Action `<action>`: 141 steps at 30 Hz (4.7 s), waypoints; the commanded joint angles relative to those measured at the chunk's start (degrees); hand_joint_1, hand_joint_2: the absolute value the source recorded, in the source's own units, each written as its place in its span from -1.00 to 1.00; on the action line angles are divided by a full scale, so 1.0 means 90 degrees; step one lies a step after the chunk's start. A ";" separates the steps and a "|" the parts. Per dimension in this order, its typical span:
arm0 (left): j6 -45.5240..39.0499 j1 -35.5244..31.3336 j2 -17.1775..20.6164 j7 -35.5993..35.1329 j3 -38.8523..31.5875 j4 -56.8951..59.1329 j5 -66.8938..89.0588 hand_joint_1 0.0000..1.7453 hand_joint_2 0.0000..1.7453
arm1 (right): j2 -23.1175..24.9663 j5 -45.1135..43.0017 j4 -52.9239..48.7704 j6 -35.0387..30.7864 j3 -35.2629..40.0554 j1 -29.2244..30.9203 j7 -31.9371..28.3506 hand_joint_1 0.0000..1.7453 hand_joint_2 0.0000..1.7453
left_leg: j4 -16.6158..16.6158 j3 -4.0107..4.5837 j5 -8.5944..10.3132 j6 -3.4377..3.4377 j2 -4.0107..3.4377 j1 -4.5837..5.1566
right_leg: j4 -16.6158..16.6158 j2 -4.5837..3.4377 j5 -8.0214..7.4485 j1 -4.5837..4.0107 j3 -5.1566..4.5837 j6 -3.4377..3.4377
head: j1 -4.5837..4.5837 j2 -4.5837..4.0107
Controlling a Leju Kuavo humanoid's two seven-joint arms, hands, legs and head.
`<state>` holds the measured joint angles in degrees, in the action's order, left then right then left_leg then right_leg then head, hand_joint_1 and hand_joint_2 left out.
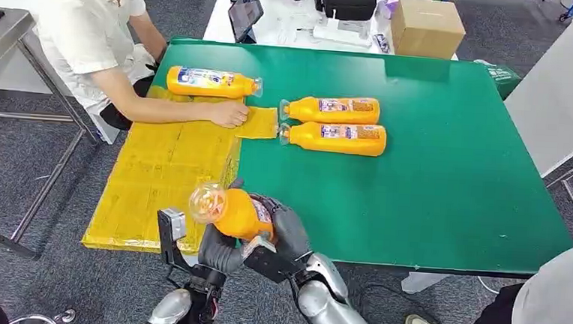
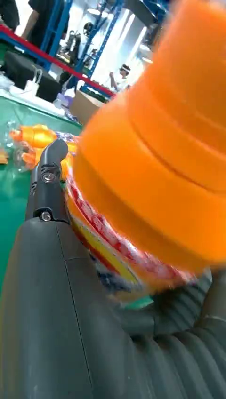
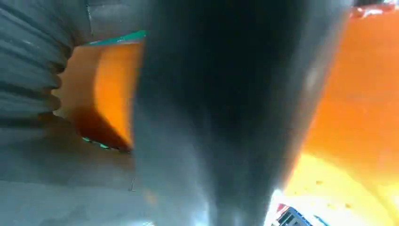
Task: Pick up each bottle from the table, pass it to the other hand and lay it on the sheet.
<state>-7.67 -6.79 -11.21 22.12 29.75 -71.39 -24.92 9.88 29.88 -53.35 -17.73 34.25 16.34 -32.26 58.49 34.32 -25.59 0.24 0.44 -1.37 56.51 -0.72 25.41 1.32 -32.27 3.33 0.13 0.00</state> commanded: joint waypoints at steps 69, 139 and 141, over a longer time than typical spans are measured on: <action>-0.2855 -0.2769 0.0397 -0.1610 -0.1821 0.5049 0.9514 1.00 1.00 | 0.0229 0.0305 -0.2763 -0.2475 -0.0307 -0.1279 -0.0860 -1.00 -1.00 | -0.0014 -0.0025 0.0010 -0.0012 -0.0004 -0.0005 | -0.0013 0.0011 -0.0005 -0.0010 0.0027 -0.0024 | 0.0002 0.0000; -0.1346 0.0812 0.0298 -0.0108 -0.0344 -0.0746 0.4468 -1.00 1.00 | -0.0870 0.5301 0.0474 -0.2475 -0.3854 -0.0516 0.1666 -1.00 1.00 | -0.0009 0.0002 0.0021 -0.0004 0.0052 0.0008 | -0.0006 0.0065 0.0001 0.0003 0.0016 -0.0013 | -0.0002 0.0000; -0.1274 0.0785 0.0291 -0.0111 -0.0204 -0.0559 0.4425 -1.00 1.00 | -0.0757 0.5413 0.0545 -0.2475 -0.3995 -0.0466 0.1542 -1.00 1.00 | -0.0006 0.0006 0.0022 -0.0005 0.0054 0.0006 | -0.0005 0.0069 0.0000 0.0000 0.0014 -0.0014 | 0.0000 0.0000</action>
<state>-20.37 -0.32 -10.19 21.49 25.09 -77.88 15.58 4.04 77.40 -56.11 -40.15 0.85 8.62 -17.35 58.49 34.54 -25.38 0.28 1.06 -1.32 56.53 -0.06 25.44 1.35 -32.29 3.33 0.13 0.00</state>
